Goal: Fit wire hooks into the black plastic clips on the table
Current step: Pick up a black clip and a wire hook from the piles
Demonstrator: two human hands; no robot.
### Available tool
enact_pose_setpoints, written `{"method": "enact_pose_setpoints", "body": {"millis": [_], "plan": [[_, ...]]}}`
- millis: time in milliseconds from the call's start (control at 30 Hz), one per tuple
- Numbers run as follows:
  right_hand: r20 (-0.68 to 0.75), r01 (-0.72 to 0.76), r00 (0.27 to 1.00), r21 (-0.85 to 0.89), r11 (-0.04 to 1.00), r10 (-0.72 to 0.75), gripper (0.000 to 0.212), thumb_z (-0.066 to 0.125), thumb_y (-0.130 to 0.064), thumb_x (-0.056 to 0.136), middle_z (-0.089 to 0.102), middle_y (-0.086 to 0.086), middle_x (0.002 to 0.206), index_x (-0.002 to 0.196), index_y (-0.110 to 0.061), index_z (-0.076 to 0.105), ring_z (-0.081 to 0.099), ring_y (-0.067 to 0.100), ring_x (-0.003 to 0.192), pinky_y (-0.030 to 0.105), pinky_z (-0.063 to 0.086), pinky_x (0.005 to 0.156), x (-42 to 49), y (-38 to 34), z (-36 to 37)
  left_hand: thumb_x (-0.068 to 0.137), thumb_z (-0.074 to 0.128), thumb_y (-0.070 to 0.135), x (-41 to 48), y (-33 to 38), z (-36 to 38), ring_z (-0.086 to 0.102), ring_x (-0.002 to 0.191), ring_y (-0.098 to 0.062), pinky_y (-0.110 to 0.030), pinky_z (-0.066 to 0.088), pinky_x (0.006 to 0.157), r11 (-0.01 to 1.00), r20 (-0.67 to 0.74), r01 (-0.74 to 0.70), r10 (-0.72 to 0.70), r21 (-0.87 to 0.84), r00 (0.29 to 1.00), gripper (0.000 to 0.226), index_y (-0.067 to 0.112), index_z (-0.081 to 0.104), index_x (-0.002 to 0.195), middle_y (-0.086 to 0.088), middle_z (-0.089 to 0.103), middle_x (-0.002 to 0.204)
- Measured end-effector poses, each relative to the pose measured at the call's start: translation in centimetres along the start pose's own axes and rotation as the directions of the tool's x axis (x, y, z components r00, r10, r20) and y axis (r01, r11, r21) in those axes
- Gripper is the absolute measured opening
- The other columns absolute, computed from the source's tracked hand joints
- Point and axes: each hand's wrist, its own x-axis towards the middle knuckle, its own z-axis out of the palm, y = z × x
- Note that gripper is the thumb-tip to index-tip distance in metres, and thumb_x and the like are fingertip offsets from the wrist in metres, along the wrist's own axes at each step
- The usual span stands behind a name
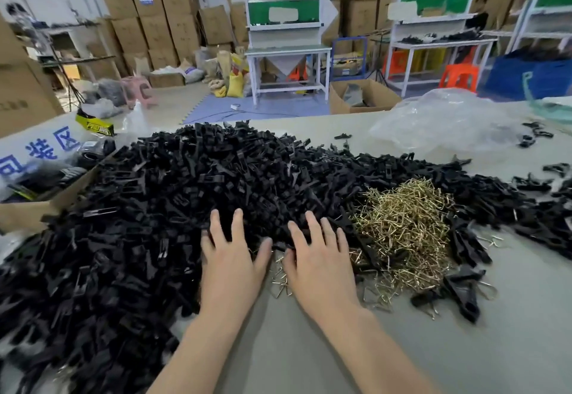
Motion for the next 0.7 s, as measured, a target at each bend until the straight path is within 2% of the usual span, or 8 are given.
{"method": "enact_pose_setpoints", "body": {"millis": [100,200,267,367,467,533,600,700], "plan": [[-0.056,0.007,0.998,0.002,1.0,-0.006,0.046,0.054,-0.037,0.097,0.048,0.006,0.152,0.141,-0.023,0.055,0.048,0.032,0.136,0.049,0.039,0.11,0.3,0.0,0.2,0.09,0.059,0.055,1.3,0.1,0.5,0.046,0.121,-0.045,-0.052,0.048,0.094,0.996,-0.056,-0.052,0.056,0.074,0.997,0.073,0.014,0.043,0.148,-0.019,0.039,0.151],[-0.091,0.029,0.996,0.049,0.998,-0.025,0.042,0.062,-0.033,0.092,0.06,-0.001,0.136,0.133,-0.023,0.061,0.055,0.027,0.127,0.046,0.045,0.103,0.2,0.1,0.4,0.088,0.064,0.047,1.8,-0.4,0.7,0.049,0.12,-0.038,-0.048,0.053,0.086,0.993,-0.079,-0.108,0.111,0.036,0.991,0.056,0.014,0.057,0.133,-0.011,0.052,0.138],[-0.092,0.049,0.995,0.077,0.996,-0.042,0.039,0.062,-0.033,0.09,0.062,-0.006,0.128,0.129,-0.025,0.06,0.055,0.023,0.123,0.041,0.045,0.1,0.1,0.2,0.4,0.087,0.066,0.041,1.4,-0.5,0.9,0.052,0.111,-0.032,-0.042,0.056,0.075,0.984,-0.098,-0.176,0.175,0.002,0.98,0.041,0.017,0.062,0.12,-0.006,0.056,0.13],[-0.118,0.076,0.991,0.14,0.987,-0.059,0.031,0.063,-0.03,0.089,0.061,-0.012,0.115,0.12,-0.03,0.058,0.056,0.015,0.109,0.034,0.043,0.092,0.1,0.4,0.2,0.086,0.068,0.033,0.9,-0.3,0.8,0.054,0.108,-0.025,-0.033,0.053,0.07,0.963,-0.086,-0.267,0.263,-0.041,0.961,0.032,0.017,0.064,0.114,-0.002,0.057,0.126],[-0.125,0.093,0.99,0.196,0.976,-0.069,0.029,0.061,-0.026,0.091,0.057,-0.015,0.112,0.119,-0.033,0.055,0.053,0.01,0.103,0.03,0.04,0.089,0.1,0.6,0.1,0.085,0.065,0.033,1.0,-0.1,0.3,0.051,0.108,-0.018,-0.025,0.046,0.059,0.96,-0.1,-0.257,0.247,-0.112,0.964,0.027,0.018,0.064,0.108,0.005,0.055,0.122],[-0.132,0.091,0.989,0.221,0.971,-0.062,0.029,0.059,-0.022,0.093,0.056,-0.015,0.113,0.119,-0.033,0.053,0.052,0.009,0.102,0.03,0.04,0.089,0.2,0.7,0.1,0.086,0.066,0.03,0.8,0.1,0.1,0.049,0.103,-0.015,-0.025,0.044,0.053,0.953,-0.124,-0.264,0.247,-0.148,0.961,0.019,0.019,0.063,0.101,0.008,0.055,0.114],[-0.132,0.086,0.99,0.236,0.968,-0.055,0.029,0.058,-0.021,0.094,0.056,-0.014,0.113,0.12,-0.032,0.054,0.052,0.009,0.102,0.029,0.04,0.089,0.1,0.8,0.0,0.087,0.067,0.025,0.7,0.1,0.1,0.047,0.099,-0.014,-0.025,0.048,0.057,0.941,-0.14,-0.283,0.259,-0.187,0.956,0.013,0.019,0.063,0.098,0.011,0.057,0.108],[-0.114,0.1,0.991,0.255,0.962,-0.073,0.028,0.055,-0.023,0.097,0.057,-0.014,0.116,0.124,-0.031,0.054,0.051,0.008,0.105,0.029,0.04,0.093,-0.1,0.9,-0.3,0.091,0.065,0.019,0.7,-0.3,0.0,0.044,0.102,-0.009,-0.019,0.046,0.079,0.909,-0.139,-0.265,0.231,-0.322,0.963,0.013,0.021,0.066,0.104,0.014,0.057,0.109]]}}
